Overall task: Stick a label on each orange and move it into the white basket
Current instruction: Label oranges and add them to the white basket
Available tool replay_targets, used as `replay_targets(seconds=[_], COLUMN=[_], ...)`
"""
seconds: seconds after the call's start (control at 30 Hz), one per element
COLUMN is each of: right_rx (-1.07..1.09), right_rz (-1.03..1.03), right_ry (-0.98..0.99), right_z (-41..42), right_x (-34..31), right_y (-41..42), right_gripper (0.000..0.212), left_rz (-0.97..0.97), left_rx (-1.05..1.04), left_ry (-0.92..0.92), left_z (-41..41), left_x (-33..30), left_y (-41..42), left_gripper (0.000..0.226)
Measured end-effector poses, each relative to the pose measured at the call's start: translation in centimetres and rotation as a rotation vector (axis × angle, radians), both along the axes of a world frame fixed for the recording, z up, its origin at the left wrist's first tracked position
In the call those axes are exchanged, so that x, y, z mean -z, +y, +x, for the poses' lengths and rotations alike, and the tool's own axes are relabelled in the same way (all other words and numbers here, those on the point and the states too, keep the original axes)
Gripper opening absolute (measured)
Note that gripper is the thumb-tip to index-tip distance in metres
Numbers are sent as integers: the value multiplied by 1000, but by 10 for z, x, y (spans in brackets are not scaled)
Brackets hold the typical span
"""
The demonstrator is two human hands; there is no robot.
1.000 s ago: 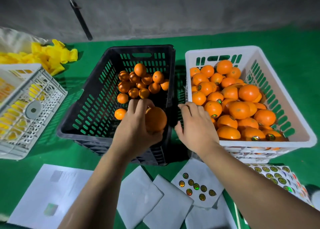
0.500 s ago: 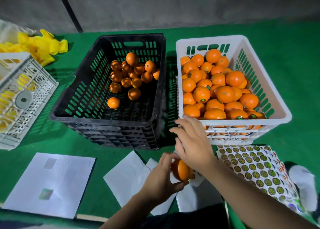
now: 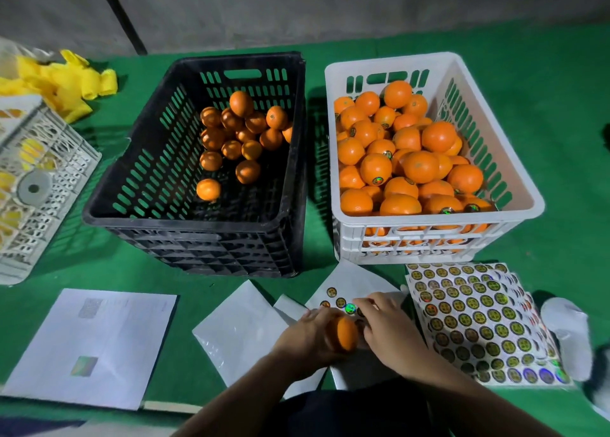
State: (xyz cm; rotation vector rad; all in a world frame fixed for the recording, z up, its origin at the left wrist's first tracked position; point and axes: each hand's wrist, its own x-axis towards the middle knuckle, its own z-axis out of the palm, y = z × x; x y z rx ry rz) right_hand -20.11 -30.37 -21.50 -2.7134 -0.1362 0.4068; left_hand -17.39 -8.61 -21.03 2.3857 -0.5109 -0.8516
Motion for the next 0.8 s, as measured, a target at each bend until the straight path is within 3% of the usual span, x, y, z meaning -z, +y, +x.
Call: replay_targets(seconds=[0.2, 0.4, 0.57, 0.8], right_rx=[-54, -57, -61, -89], right_rz=[-179, -164, -154, -160], right_ry=[40, 45, 38, 3], right_z=[16, 24, 26, 23], right_x=[-2, 3, 6, 7], right_y=[14, 16, 15, 10], right_gripper=[63, 46, 61, 46], left_rz=[17, 24, 32, 39], left_rx=[-17, -35, -38, -68], left_ry=[11, 40, 70, 98], left_z=[1, 2, 2, 3], left_x=[3, 9, 14, 17], left_y=[2, 2, 4, 2], left_gripper=[80, 82, 84, 86])
